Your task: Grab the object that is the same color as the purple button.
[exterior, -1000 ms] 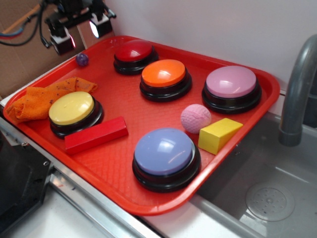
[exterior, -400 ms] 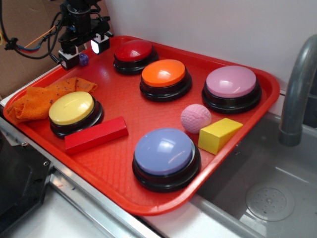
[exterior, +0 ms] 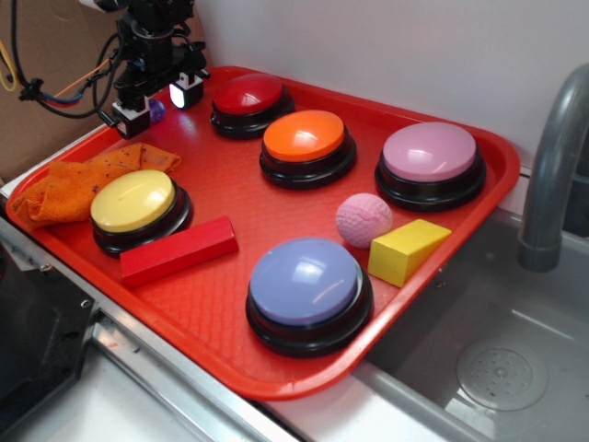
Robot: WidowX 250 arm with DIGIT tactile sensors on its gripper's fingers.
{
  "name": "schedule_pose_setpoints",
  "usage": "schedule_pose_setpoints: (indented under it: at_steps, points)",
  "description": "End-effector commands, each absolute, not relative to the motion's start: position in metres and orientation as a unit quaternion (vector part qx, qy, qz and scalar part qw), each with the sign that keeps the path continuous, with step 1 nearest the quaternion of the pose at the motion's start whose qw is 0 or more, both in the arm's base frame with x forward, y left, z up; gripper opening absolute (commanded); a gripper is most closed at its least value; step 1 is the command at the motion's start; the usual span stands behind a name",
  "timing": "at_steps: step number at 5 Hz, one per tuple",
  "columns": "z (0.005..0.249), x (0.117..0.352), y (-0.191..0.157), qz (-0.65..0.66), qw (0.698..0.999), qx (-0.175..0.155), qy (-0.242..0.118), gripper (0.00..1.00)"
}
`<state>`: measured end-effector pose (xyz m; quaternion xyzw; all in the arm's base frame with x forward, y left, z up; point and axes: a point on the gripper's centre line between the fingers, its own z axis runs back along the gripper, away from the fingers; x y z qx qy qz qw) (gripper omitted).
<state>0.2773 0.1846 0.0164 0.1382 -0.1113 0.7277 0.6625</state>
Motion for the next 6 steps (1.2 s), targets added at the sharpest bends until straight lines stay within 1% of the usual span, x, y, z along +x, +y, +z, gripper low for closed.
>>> schedule_pose_setpoints:
  at_steps: [1, 2, 3, 4, 5, 6]
  points:
    - [0.033, 0.262, 0.200, 0.728, 0.654, 0.134, -0.157, 0.00]
    - [0.038, 0.265, 0.201, 0.699, 0.691, 0.110, -0.150, 0.00]
    - [0.053, 0.272, 0.194, 0.641, 0.748, 0.105, -0.134, 0.00]
    - [0.082, 0.283, 0.171, 0.542, 0.828, 0.094, -0.112, 0.00]
    - [0.113, 0.289, 0.137, 0.437, 0.891, 0.062, -0.107, 0.00]
    - [0.130, 0.284, 0.105, 0.323, 0.938, 0.037, -0.118, 0.00]
